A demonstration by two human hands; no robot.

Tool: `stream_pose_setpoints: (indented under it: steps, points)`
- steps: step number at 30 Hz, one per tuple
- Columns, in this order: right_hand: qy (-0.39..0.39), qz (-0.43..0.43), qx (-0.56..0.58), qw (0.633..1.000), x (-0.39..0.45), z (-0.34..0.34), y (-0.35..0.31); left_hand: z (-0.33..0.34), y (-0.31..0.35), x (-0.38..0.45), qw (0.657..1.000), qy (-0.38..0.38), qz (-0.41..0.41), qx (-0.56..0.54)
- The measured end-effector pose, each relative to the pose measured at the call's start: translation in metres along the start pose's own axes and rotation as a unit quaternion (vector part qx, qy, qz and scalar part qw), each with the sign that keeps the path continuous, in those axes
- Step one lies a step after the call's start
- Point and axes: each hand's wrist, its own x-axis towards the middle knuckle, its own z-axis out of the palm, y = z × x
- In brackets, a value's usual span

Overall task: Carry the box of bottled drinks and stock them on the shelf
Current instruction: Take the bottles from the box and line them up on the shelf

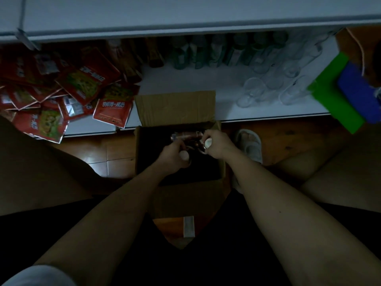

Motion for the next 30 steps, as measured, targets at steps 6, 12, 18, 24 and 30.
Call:
stream_pose_setpoints:
  steps: [6, 12, 18, 24, 30]
  points:
    - [0.054, 0.002, 0.109, 0.993, -0.02, -0.034, -0.011, -0.04, 0.01, -0.023, 0.995, 0.082, 0.039, -0.051]
    - [0.098, -0.08, 0.195, 0.973, -0.045, -0.068, -0.028, -0.072, 0.039, -0.054, 0.976, 0.153, 0.079, -0.137]
    - [0.129, -0.153, 0.254, 0.946, -0.079, -0.094, -0.057, -0.102, 0.062, -0.079, 0.952, 0.174, 0.158, -0.197]
    - [0.119, -0.216, 0.379, 0.892, -0.104, -0.11, -0.078, -0.125, 0.079, -0.101, 0.933, 0.198, 0.214, -0.212]
    - [0.108, -0.258, 0.427, 0.86, -0.118, -0.122, -0.101, -0.15, 0.115, -0.134, 0.9, 0.214, 0.26, -0.277]
